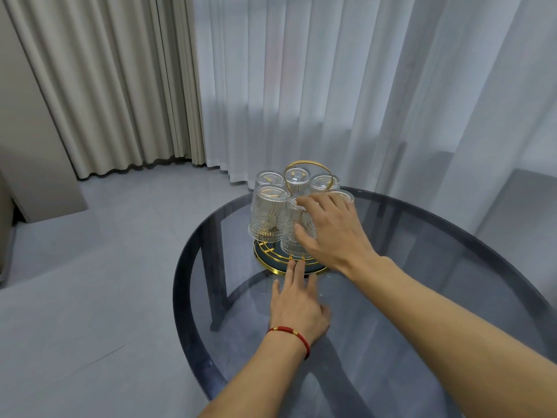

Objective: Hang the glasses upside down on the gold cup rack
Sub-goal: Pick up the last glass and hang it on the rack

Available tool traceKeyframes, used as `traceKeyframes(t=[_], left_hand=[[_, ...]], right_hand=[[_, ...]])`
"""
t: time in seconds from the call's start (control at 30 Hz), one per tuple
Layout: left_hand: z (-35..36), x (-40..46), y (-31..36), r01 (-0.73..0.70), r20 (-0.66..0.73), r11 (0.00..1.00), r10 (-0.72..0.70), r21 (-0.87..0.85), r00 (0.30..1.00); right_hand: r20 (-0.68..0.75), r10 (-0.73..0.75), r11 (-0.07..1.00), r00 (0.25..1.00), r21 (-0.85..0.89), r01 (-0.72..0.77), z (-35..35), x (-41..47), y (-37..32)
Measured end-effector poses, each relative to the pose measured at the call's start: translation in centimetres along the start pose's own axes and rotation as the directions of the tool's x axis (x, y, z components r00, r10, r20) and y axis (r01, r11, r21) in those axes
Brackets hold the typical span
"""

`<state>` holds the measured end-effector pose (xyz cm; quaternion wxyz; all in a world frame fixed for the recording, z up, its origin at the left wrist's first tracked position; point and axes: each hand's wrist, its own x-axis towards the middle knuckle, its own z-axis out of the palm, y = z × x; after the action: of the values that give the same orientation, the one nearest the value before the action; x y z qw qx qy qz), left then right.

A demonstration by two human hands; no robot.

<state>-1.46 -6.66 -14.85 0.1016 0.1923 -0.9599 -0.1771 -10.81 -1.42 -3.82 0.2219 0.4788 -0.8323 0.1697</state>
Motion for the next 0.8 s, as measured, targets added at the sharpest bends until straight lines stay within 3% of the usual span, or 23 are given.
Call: traceKeyframes(t=[0.13, 0.27, 0.4, 0.53, 0.8], left_hand=[[0.9, -0.1, -0.4, -0.008, -0.038, 1.000, 0.008, 0.014, 0.999], [2.0, -0.2, -0.8, -0.026, -0.070, 0.996, 0.032, 0.087, 0.997], [2.4, -0.1, -0.9, -0.026, -0.076, 0.994, 0.035, 0.110, 0.997], [2.5, 0.0, -1.1, -0.017, -0.080, 0.992, 0.027, 0.127, 0.996], [2.4, 0.0, -1.0, -0.012, -0.070, 0.991, 0.021, 0.131, 0.997]], right_hand=[[0.005, 0.000, 0.998, 1.000, 0.058, -0.001, -1.0, 0.3, 1.6], [-0.029, 0.175, 0.979, 0.984, 0.115, -0.170, -1.8, 0.9, 5.0], [0.128, 0.247, 0.931, 0.961, 0.242, -0.272, -1.9, 1.5, 6.9], [0.170, 0.214, 0.905, 0.962, 0.337, -0.261, -1.4, 2.4, 7.1], [0.118, 0.197, 0.912, 0.973, 0.343, -0.226, -1.5, 2.2, 7.7]])
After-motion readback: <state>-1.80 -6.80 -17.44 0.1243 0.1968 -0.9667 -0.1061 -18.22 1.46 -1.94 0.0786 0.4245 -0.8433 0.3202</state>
